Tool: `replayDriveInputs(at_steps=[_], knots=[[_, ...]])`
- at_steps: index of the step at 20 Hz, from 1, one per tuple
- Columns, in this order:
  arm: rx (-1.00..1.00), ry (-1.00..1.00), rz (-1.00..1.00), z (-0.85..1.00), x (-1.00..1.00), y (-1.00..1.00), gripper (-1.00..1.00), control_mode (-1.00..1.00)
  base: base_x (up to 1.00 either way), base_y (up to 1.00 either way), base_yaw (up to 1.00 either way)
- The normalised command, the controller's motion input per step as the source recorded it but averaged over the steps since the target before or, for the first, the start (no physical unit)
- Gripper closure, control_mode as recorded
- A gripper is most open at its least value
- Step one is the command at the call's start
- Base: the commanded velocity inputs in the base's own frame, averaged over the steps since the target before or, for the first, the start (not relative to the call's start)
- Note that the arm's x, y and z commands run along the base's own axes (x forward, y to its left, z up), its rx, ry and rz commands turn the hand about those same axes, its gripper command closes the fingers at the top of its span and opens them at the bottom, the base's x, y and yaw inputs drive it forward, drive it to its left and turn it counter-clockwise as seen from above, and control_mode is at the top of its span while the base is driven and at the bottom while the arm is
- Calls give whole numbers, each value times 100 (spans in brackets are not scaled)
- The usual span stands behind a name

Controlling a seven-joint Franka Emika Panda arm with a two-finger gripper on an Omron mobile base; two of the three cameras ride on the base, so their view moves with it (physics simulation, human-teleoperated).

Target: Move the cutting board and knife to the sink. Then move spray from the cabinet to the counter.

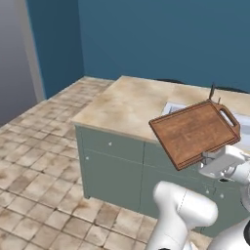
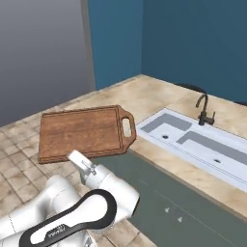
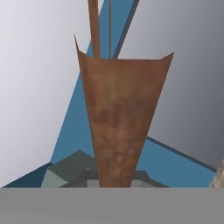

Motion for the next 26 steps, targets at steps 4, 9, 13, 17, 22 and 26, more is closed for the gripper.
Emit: replayDriveInputs(at_steps=[4, 9, 13, 17, 22, 26], knots=[[0, 0, 0, 0, 0, 0, 100, 100, 73, 0, -15], [0, 0, 0, 0, 0, 0, 100, 100, 69, 0, -27], [0, 0, 0, 0, 0, 0, 100, 100, 45, -6, -34], [0, 0, 0, 0, 0, 0, 100, 100, 39, 0, -38], [0, 0, 0, 0, 0, 0, 100, 100, 44, 0, -37], [0, 0, 0, 0, 0, 0, 100, 100, 54, -4, -36]])
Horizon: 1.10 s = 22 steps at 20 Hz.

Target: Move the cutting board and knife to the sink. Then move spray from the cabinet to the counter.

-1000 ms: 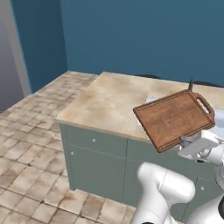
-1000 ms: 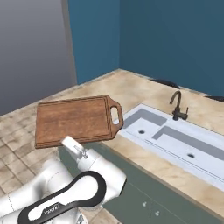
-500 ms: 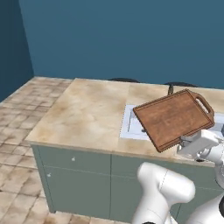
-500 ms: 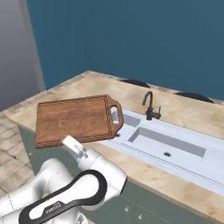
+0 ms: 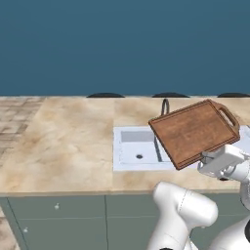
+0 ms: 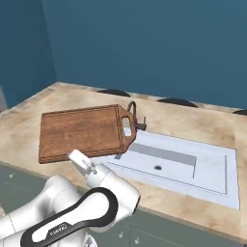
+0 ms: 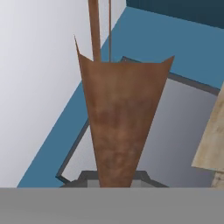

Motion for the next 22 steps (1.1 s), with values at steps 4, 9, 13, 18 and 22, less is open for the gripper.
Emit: replayDriveInputs(at_steps=[4, 9, 13, 18, 22], knots=[[0, 0, 0, 0, 0, 0, 100, 100, 49, -7, -35], [0, 0, 0, 0, 0, 0, 100, 100, 40, 0, -38], [0, 0, 0, 0, 0, 0, 100, 100, 28, 0, -32], [0, 0, 0, 0, 0, 0, 100, 100, 34, 4, -23], [0, 0, 0, 0, 0, 0, 100, 100, 22, 39, -4]])
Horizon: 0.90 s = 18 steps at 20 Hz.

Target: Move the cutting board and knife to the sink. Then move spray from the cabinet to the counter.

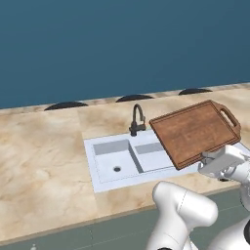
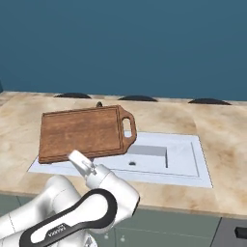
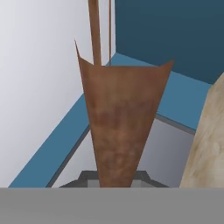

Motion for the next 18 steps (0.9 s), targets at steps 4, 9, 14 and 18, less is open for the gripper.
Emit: replayDriveInputs(at_steps=[4, 9, 14, 18], knots=[[0, 0, 0, 0, 0, 0, 100, 100, 19, 17, 14], [0, 0, 0, 0, 0, 0, 100, 100, 20, 1, 29], [0, 0, 0, 0, 0, 0, 100, 100, 13, 0, 22], [0, 12, 2, -7, 18, -1, 100, -100, 3, 0, 2]])
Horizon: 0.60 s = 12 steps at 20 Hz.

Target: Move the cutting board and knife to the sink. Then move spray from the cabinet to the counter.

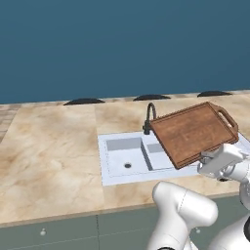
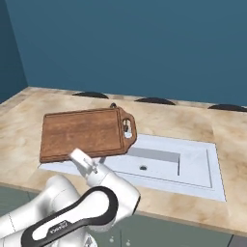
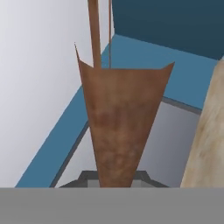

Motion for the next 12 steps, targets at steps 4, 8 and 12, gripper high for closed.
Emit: replayDriveInputs(at_steps=[4, 8, 12], knots=[[0, 37, -4, -1, 23, -5, 100, -100, 0, 0, 0], [0, 49, -10, 0, 22, -13, 100, -100, 0, 0, 0], [0, 53, -13, 0, 26, -11, 100, -100, 0, 0, 0]])
